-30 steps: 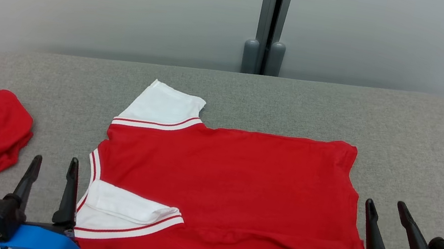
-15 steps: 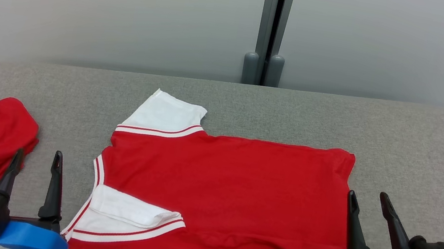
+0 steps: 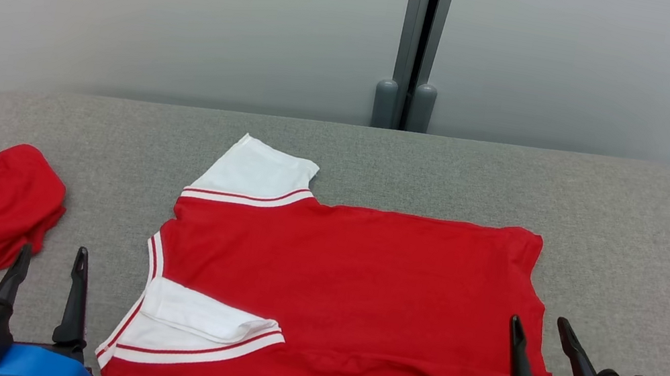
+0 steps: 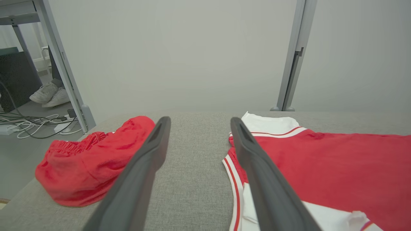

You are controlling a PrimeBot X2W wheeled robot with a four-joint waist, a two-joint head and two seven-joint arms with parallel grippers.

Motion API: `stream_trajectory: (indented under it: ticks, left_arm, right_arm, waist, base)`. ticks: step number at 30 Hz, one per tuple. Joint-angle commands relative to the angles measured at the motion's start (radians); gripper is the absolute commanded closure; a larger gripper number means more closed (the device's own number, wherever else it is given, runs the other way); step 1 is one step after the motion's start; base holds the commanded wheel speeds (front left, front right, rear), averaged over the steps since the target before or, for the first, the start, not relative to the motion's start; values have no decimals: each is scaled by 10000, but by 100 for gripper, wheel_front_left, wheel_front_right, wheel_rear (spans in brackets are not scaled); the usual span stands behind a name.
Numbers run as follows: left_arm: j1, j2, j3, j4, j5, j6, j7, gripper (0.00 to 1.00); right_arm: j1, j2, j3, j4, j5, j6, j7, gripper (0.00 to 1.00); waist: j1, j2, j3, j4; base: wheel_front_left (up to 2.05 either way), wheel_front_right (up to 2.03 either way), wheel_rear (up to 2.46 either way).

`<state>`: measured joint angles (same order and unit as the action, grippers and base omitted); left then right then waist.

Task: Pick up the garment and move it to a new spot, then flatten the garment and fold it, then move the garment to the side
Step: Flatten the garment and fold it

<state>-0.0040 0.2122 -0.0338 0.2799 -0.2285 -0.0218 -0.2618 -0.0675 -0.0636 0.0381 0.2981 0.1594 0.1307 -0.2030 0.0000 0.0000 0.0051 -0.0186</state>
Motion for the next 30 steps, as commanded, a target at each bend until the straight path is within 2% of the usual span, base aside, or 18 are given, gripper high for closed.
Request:
stream_trajectory:
  ticks: [1,6,10,16,21,22,26,30]
  left_arm:
    - [-157,-67,115,51,82,-77,-44,0]
    - [-403,-113,221,234,228,-279,-44,0]
    - [-1006,84,194,452,307,-502,-44,0]
    - [-3127,587,-90,1089,279,-893,-16,0]
    - [-5173,1071,-723,1727,5,-1068,596,0]
    - [-5975,1261,-1036,1972,-236,-1107,846,0]
    - [-7135,1583,-1616,2199,-701,-1112,1213,0]
    - [-8446,2070,-2671,2536,-1342,-1116,1805,0]
  right_arm:
    - [56,52,-11,53,-78,1,1,0]
    - [-181,66,-37,133,-88,1,63,0]
    - [-638,-110,-35,119,-79,1,170,0]
    - [-2180,-733,37,-33,8,1,690,0]
    - [-3615,-1304,158,15,209,1,1568,0]
    - [-4148,-1463,243,136,311,1,1957,0]
    - [-4820,-1630,354,235,380,1,2495,0]
    - [-5518,-1532,491,278,437,1,3010,0]
  waist:
    - [0,0,14,-7]
    - [0,0,180,-27]
    - [0,0,418,-32]
    - [0,0,1167,-170]
    - [0,0,2051,-397]
    - [0,0,2421,-518]
    - [0,0,3033,-720]
    - [0,0,3882,-977]
  base:
    - [0,0,0]
    - [0,0,0]
    - [0,0,0]
    - [0,0,0]
    - [0,0,0]
    - [0,0,0]
    - [0,0,0]
    - [0,0,0]
